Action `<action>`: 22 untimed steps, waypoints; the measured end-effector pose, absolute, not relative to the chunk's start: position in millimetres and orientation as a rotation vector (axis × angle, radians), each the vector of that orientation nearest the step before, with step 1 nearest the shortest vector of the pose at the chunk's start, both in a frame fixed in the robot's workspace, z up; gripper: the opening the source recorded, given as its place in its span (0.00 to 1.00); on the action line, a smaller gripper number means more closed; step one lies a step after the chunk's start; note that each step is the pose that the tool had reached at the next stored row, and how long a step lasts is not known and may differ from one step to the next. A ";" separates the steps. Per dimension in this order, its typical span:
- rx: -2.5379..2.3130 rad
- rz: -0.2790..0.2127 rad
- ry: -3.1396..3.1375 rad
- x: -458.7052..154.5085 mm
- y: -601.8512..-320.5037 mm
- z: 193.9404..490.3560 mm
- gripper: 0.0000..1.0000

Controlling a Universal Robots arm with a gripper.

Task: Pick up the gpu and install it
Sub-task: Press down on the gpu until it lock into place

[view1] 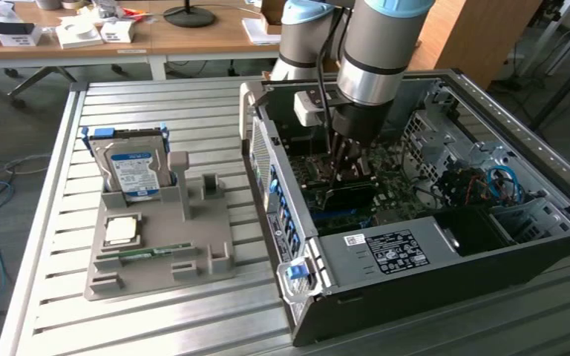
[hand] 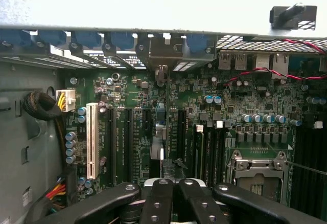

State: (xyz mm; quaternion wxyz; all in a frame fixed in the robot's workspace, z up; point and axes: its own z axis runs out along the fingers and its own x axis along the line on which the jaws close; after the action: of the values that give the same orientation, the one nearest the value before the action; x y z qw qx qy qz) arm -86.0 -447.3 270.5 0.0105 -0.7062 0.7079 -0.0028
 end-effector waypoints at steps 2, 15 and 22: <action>-2.204 -0.009 2.209 -85.9 -446.7 270.3 0.11; -2.204 -0.008 2.209 -86.0 -446.6 268.8 0.11; -2.204 -0.008 2.209 -86.0 -446.6 268.4 0.11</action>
State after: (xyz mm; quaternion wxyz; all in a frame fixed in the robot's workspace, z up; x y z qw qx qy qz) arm -86.0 -446.6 268.4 0.0107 -0.7062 0.7079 -0.0026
